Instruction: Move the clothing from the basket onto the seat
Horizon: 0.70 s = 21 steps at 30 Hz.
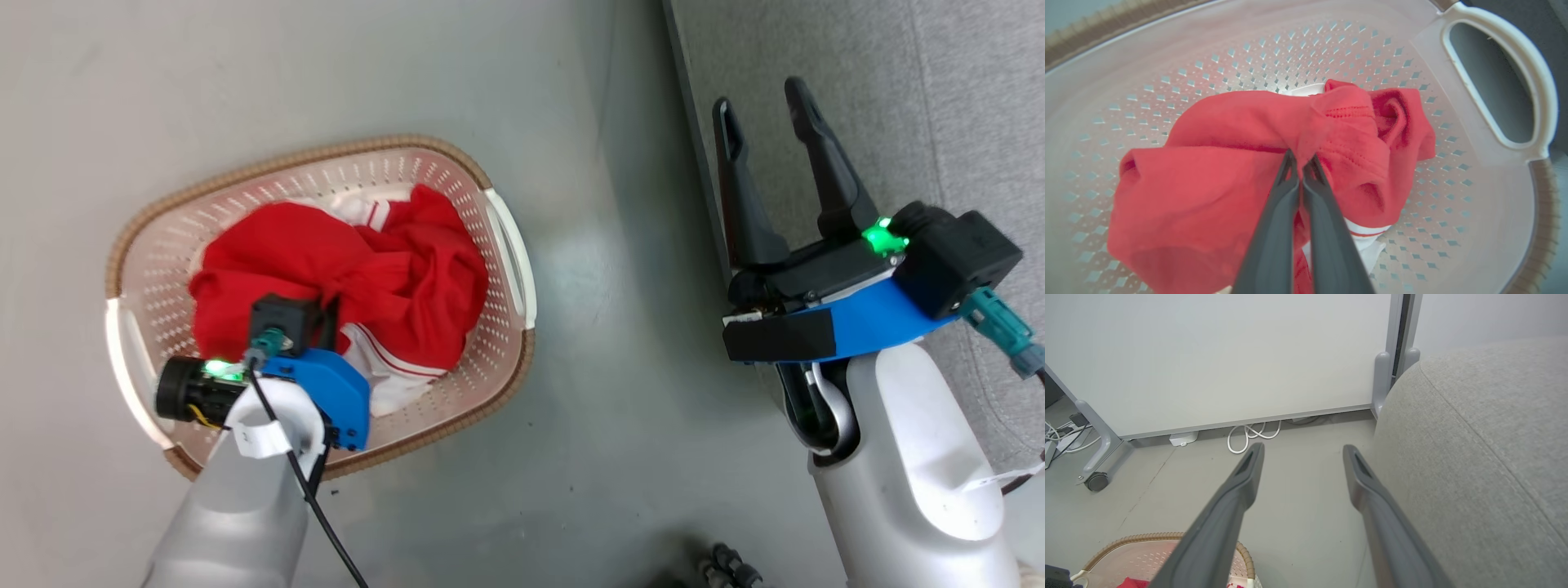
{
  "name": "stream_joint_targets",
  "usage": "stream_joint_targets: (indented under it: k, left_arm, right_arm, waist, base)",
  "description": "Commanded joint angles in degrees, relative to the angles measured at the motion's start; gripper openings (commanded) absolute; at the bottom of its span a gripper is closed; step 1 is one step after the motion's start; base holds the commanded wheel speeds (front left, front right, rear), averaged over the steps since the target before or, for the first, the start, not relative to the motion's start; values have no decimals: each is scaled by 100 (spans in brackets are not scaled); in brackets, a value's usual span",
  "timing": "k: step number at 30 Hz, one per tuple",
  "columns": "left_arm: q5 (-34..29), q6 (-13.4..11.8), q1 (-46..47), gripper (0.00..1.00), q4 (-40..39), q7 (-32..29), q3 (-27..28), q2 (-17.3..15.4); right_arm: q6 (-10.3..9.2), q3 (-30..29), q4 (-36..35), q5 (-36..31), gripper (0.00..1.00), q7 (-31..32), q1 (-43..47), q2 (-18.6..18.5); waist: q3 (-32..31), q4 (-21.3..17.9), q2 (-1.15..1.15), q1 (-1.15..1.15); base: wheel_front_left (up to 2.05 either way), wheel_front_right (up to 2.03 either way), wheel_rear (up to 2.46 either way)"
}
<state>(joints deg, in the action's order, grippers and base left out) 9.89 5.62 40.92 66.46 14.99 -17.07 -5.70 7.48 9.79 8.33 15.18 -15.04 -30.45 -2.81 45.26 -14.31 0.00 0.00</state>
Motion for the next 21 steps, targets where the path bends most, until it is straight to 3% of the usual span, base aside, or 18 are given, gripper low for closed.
stream_joint_targets:
  k: [1, 12, 17, 21]
  left_arm:
    - [-44, 23, -47, 0, -56, 27, -49, 20]
    - [117, 193, -620, 0, -523, 28, -783, 271]
    - [813, 184, -1066, 0, -1176, 29, -1755, 278]
    - [1144, 185, -1222, 0, -1497, 29, -2219, 283]
  right_arm:
    - [3, -26, 53, -63, 100, -21, 93, -14]
    - [2, -256, 722, -605, 100, -21, 765, -18]
    - [3, -295, 1107, -756, 100, -21, 1277, -18]
    - [3, -346, 1262, -817, 100, -15, 1593, -18]
  waist:
    - [-297, 118, 0, 0]
    - [-1927, 661, 0, 0]
    - [-2907, 890, 0, 0]
    - [-3436, 1015, 0, 0]
  base:
    - [0, 0, 0]
    - [0, 0, 0]
    - [0, 0, 0]
    - [0, 0, 0]
